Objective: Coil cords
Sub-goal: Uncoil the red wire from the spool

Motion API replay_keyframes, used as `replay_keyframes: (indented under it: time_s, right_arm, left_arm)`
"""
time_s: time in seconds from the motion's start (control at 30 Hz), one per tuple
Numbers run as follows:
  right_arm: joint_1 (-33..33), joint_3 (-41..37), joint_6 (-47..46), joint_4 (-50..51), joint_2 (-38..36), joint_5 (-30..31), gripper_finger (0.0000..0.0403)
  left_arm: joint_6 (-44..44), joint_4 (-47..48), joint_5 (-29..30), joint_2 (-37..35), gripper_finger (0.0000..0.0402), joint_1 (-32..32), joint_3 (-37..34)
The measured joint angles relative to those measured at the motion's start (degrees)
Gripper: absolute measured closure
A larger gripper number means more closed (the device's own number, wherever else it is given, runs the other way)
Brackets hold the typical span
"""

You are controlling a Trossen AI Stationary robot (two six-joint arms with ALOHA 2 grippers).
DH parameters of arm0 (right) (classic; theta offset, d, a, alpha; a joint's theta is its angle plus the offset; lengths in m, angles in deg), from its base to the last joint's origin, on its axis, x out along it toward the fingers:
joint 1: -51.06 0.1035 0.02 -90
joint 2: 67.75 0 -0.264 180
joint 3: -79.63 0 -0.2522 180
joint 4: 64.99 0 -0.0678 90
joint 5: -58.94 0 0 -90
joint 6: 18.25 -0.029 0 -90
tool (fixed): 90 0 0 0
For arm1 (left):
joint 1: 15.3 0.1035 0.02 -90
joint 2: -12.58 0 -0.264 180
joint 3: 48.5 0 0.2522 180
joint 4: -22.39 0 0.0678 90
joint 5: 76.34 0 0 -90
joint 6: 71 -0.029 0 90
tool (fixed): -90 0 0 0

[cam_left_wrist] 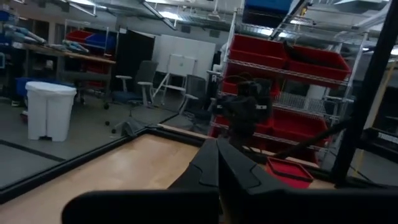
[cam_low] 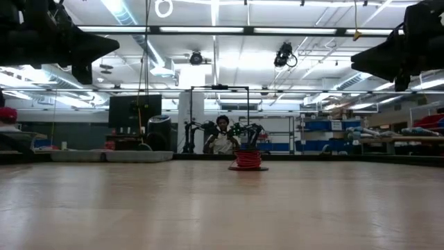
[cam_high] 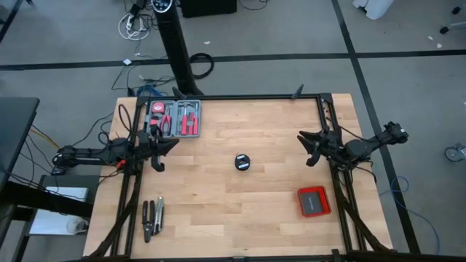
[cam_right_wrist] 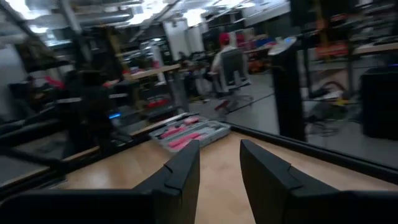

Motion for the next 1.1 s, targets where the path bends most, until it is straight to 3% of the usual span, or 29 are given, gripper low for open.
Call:
replay_keyframes:
  time_s: [0.33,0.53,0.77,1.1]
  right_arm:
    - [-9.58,0.12,0.00,0.47,0.07,-0.98,0.0289]
    - [-18.07,2.64,-0.63,1.92,3.54,-10.81,0.0289]
    - [-28.83,5.05,-0.72,1.15,13.25,-20.44,0.0289]
    - [-46.50,6.38,1.88,-13.92,29.45,-43.72,0.0289]
  left_arm:
    - [-1.55,4.94,7.29,0.00,0.0401,0.11,1.74]
    - [-1.92,4.93,10.10,0.00,0.0401,0.11,1.77]
    - [-2.16,7.93,14.37,1.80,0.0401,0.11,4.63]
    - [-1.72,10.45,16.64,12.49,0.0401,0.11,10.91]
